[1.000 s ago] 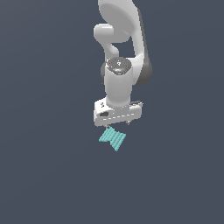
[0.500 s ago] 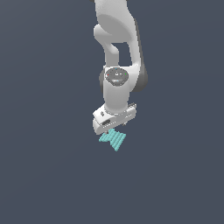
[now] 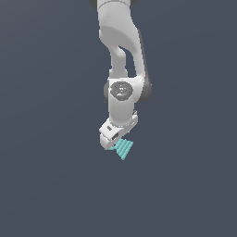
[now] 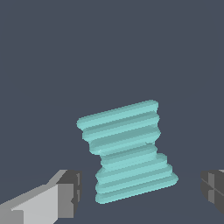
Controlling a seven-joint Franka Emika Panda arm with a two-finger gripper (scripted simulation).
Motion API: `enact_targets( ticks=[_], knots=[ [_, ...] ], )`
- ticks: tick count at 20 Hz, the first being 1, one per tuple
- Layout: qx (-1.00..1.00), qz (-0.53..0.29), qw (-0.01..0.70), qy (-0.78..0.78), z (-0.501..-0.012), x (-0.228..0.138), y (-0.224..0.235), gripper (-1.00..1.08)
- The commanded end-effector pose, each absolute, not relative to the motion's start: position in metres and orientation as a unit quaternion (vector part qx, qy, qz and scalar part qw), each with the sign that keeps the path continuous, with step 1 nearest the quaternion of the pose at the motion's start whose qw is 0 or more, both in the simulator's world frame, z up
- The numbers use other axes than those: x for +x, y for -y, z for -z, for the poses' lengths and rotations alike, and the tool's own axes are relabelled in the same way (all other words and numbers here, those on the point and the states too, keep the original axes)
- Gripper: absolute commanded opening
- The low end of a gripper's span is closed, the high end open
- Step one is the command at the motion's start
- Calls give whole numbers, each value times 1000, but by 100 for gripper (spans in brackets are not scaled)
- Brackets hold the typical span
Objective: Pick up the object and move it to a goal position.
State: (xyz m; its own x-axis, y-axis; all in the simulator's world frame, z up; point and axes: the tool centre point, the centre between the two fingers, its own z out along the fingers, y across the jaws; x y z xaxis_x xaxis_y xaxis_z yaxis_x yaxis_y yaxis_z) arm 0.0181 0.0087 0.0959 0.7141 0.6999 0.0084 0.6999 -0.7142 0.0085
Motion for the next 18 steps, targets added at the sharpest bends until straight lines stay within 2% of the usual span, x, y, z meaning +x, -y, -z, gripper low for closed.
enact_targets(
  ticks=[1,18],
  knots=[
    [913,-4,2,-408,-89,17,-7,100],
    [872,0,0,-489,-69,15,-4,100]
  ],
)
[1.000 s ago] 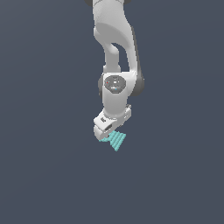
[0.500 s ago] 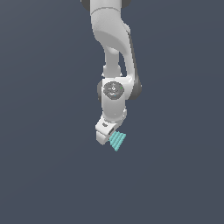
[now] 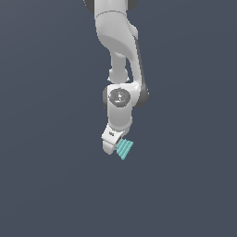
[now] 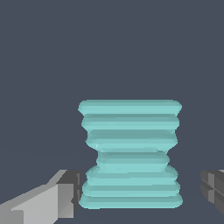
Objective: Pick up the object and move it to a goal position.
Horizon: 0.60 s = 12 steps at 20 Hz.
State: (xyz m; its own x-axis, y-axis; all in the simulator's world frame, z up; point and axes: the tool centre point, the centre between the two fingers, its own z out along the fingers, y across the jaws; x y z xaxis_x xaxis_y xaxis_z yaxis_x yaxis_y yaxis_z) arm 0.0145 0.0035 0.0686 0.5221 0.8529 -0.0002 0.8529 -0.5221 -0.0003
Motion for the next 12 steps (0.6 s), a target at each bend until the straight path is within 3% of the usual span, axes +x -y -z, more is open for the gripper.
enact_targets(
  ticks=[1,12],
  knots=[
    [-872,0,0,489,-68,15,-4,100],
    [-871,0,0,491,-25,13,-4,100]
  ],
)
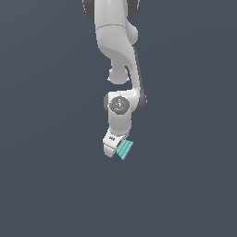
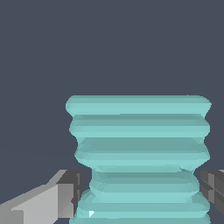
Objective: Pick up the object and move it to a goal position.
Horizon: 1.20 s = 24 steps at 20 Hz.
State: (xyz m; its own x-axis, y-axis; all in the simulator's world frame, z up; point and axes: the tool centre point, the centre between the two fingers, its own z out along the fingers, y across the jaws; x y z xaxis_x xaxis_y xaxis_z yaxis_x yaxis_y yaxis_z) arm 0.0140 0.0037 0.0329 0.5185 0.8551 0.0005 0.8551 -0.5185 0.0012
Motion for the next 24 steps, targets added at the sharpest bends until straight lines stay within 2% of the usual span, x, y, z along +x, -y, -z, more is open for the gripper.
enact_targets(
  ticks=[1,5,6,15,18,24],
  knots=[
    [871,0,0,-491,-23,13,-4,100],
    [871,0,0,-491,-18,14,-4,100],
    [871,0,0,-491,-18,14,-4,-100],
    [871,0,0,-491,-18,14,-4,-100],
    [872,-10,7,-489,-34,23,-4,-100],
    [872,-8,6,-490,-53,25,-31,-100]
  ],
)
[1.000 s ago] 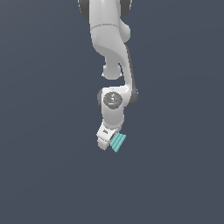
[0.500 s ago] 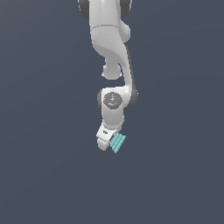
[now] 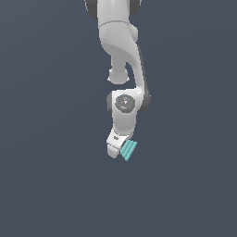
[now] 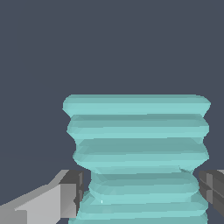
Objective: Pick up the object and move it to a goal position.
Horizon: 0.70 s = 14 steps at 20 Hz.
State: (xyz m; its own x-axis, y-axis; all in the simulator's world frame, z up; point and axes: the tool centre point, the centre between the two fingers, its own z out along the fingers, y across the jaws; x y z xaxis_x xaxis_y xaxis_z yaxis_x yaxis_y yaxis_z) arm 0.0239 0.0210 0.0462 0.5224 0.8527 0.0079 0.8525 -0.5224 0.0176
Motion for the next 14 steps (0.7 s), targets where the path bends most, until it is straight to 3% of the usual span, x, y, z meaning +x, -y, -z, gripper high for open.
enact_targets(
  ticks=[1,14],
  knots=[
    [872,-7,5,-490,-58,25,-38,-100],
    [871,-1,1,-491,-133,38,-142,-100]
  ],
)
